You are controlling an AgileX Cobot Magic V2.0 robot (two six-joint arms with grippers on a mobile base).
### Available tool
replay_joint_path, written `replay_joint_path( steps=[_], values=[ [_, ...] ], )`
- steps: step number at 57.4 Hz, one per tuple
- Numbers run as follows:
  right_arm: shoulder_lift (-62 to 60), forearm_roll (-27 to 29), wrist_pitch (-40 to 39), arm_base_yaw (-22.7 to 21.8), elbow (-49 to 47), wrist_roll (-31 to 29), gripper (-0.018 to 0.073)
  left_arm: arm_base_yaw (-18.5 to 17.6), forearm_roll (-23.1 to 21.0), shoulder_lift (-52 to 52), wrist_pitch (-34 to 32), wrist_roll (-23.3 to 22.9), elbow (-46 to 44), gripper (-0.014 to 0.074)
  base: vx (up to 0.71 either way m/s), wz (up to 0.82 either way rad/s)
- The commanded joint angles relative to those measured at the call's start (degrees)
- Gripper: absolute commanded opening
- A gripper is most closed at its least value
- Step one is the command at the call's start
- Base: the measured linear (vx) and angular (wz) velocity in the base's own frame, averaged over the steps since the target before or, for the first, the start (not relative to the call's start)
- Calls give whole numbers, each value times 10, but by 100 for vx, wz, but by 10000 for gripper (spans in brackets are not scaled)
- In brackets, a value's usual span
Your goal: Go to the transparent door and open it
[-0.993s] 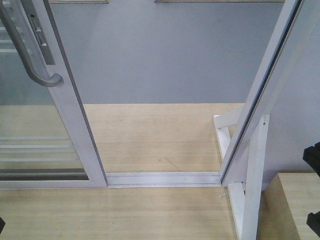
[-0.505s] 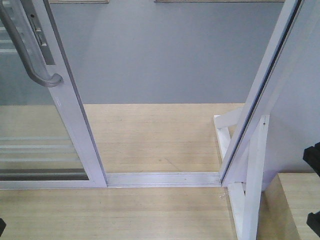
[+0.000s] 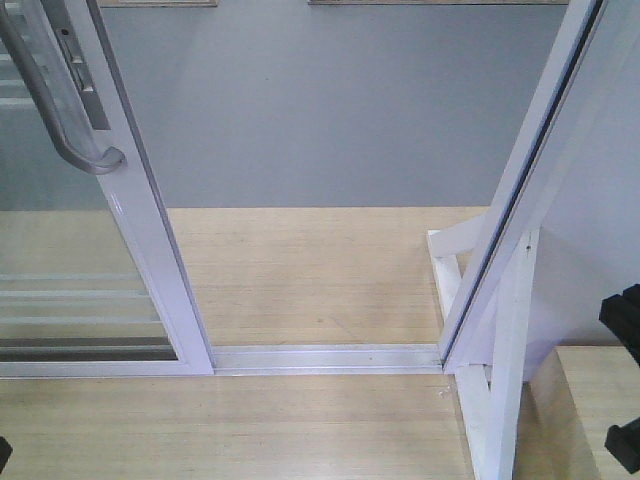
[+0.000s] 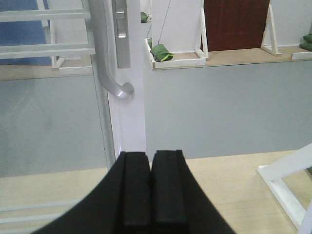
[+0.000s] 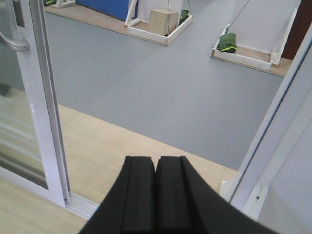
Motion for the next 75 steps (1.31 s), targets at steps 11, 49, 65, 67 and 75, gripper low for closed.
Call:
replay_joint_path(
  steps=[11, 49, 65, 67, 75],
  values=[
    [-33, 58, -216, -3, 127, 24, -5, 2, -3, -8, -42, -4, 17, 4, 0, 0],
    [-178, 58, -228, -85, 213, 7, -5, 2, -3, -8, -42, -4, 17, 4, 0, 0],
    [-178, 58, -228, -85, 213, 7, -5, 2, -3, -8, -42, -4, 17, 4, 0, 0],
    [-178, 58, -228, -85, 213, 7, -5, 2, -3, -8, -42, -4, 17, 4, 0, 0],
    [-178, 58, -228, -85, 213, 7, -5, 2, -3, -8, -42, -4, 17, 4, 0, 0]
  ],
)
